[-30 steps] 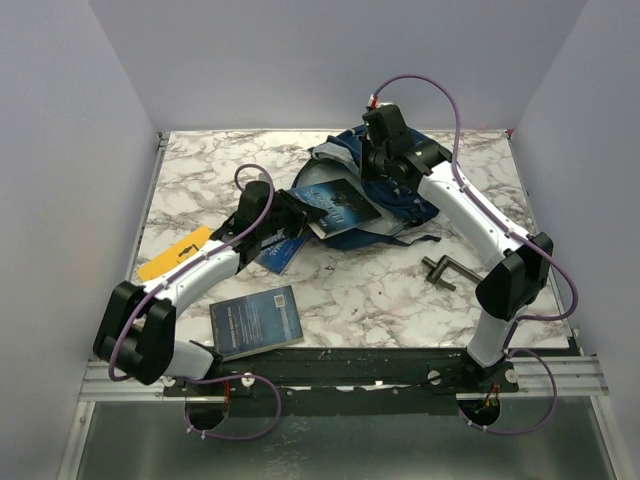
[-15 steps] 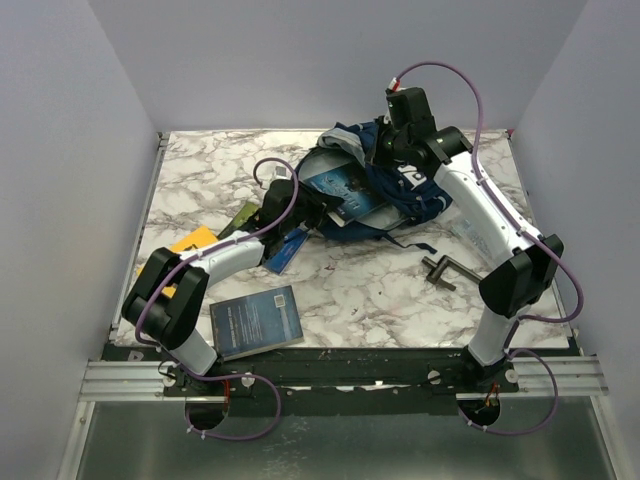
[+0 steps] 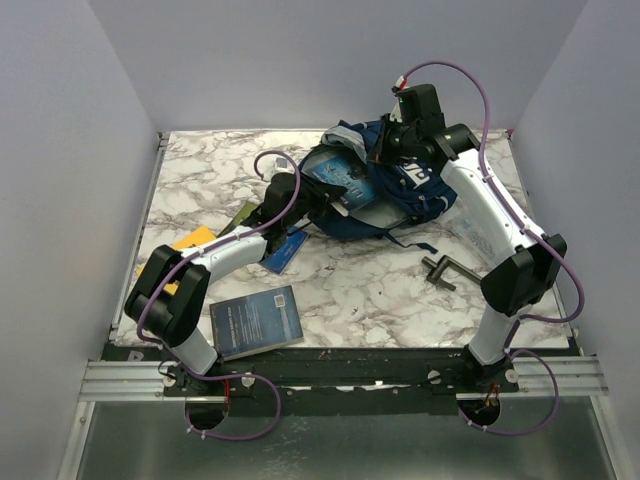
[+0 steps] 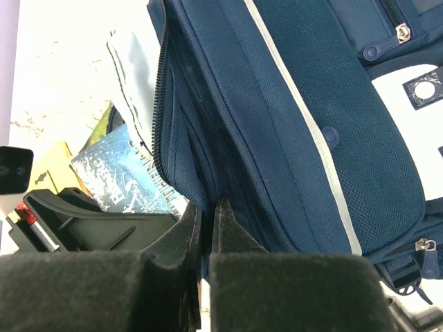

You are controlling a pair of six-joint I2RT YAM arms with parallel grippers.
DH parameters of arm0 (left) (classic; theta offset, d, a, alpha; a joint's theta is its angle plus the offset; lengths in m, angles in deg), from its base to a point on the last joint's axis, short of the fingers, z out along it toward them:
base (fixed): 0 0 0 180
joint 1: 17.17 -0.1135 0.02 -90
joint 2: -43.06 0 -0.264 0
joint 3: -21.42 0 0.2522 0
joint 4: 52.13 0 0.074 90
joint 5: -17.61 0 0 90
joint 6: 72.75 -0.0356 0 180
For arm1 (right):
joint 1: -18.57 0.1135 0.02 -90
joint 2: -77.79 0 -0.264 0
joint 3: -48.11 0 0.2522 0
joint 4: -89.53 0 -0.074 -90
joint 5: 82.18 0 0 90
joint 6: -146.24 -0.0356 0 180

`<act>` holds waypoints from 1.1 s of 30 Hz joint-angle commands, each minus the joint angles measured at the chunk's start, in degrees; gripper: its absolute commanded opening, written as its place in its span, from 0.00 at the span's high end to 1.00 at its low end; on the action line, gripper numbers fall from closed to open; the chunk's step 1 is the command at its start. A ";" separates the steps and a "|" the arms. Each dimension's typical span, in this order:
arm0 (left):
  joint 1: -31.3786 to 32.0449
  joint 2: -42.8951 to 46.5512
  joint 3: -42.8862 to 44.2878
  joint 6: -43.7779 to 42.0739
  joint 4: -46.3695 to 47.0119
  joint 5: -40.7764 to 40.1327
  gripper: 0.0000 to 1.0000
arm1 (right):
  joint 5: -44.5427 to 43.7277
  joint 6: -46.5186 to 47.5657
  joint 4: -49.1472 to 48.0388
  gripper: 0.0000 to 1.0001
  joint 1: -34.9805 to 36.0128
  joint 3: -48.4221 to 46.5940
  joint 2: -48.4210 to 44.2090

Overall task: Pack the student bag
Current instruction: Place the book in the student bag.

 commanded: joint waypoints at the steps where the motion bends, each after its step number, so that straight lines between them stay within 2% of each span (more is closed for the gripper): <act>1: 0.29 2.16 3.14 4.18 8.90 0.25 1.00 | 4.02 -1.92 -5.10 0.99 -0.42 -3.63 -3.55; 12: 1.33 -3.51 4.24 6.04 7.73 -0.35 1.00 | 5.42 -3.09 -6.45 1.00 -1.04 -6.01 -4.10; 19: 2.06 -9.54 13.13 1.49 7.00 -2.23 1.00 | 10.60 -2.48 -6.72 1.00 -1.53 -6.69 -3.70; 24: 2.64 -17.03 20.51 3.63 4.63 -0.92 1.00 | 14.55 -1.28 -6.87 1.00 -2.13 -6.37 -3.72; 29: 3.72 -21.85 27.50 0.70 -0.95 0.72 1.00 | 21.36 2.66 -8.34 0.99 -4.64 -4.57 -3.88; 33: 3.65 -21.29 26.86 -2.22 -2.90 3.92 1.00 | 24.92 10.72 -8.94 1.00 -6.96 -1.39 -4.70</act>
